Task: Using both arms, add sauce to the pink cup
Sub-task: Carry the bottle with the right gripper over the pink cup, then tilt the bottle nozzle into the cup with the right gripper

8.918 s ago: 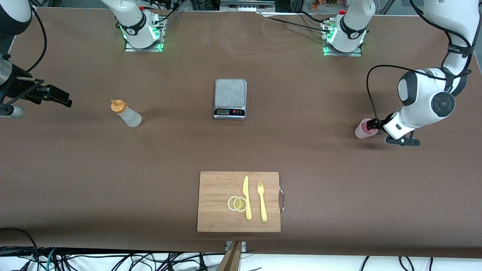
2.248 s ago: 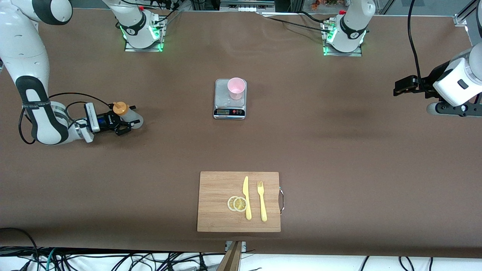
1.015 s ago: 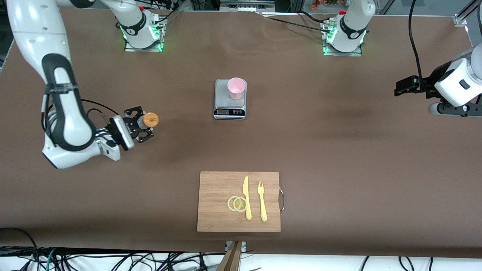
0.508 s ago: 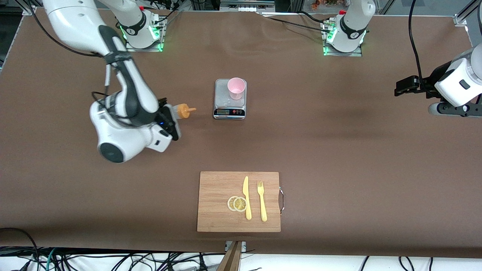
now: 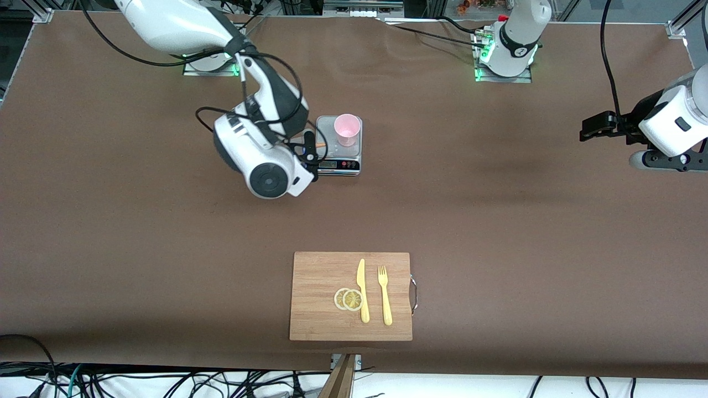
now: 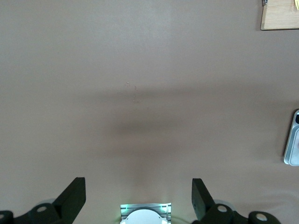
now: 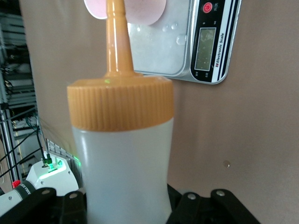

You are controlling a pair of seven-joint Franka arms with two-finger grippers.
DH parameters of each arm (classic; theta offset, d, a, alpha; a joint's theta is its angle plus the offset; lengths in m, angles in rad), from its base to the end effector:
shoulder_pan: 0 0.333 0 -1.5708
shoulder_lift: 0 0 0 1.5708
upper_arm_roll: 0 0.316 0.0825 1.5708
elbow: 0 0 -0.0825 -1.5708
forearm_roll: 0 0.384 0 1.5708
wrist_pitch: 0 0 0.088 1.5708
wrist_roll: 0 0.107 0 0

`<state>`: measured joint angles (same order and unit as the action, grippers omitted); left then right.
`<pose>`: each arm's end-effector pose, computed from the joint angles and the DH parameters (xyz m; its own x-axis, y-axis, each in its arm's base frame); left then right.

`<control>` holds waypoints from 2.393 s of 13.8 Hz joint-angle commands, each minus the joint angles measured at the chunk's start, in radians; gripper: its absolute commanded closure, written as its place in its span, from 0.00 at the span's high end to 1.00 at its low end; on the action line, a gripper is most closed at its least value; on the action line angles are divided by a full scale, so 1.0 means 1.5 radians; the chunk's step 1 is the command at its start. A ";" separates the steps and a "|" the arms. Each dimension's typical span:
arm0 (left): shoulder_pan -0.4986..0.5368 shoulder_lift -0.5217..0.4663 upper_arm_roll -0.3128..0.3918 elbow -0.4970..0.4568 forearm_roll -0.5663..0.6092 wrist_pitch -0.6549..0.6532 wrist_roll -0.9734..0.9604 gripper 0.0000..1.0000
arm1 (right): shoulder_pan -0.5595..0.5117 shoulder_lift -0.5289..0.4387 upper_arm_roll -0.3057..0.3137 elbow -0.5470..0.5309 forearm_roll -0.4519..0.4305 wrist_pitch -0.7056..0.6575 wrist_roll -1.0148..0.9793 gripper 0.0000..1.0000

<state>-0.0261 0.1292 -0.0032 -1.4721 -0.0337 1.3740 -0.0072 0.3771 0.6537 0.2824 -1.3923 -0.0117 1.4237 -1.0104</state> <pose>0.5701 -0.0207 0.5825 0.9738 -0.0280 -0.2255 -0.0212 -0.9992 0.0325 0.5306 0.3697 0.3058 -0.1462 0.9758 -0.1624 0.8291 0.0313 -0.5582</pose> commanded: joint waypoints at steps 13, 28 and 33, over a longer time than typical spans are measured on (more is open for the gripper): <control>0.007 0.004 -0.004 0.010 0.008 -0.010 0.018 1.00 | 0.112 0.010 0.036 -0.013 -0.138 -0.059 0.194 0.00; 0.007 0.004 -0.004 0.010 0.008 -0.010 0.019 1.00 | 0.101 0.010 0.064 -0.006 -0.198 -0.086 0.201 0.00; 0.008 0.005 -0.004 0.010 0.008 -0.010 0.019 1.00 | 0.008 0.006 0.063 0.003 -0.101 -0.041 0.072 0.00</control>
<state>-0.0245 0.1292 -0.0028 -1.4721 -0.0337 1.3740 -0.0042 0.4429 0.6764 0.3535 -1.3974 -0.2045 1.3650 -0.8366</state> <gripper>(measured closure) 0.000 0.731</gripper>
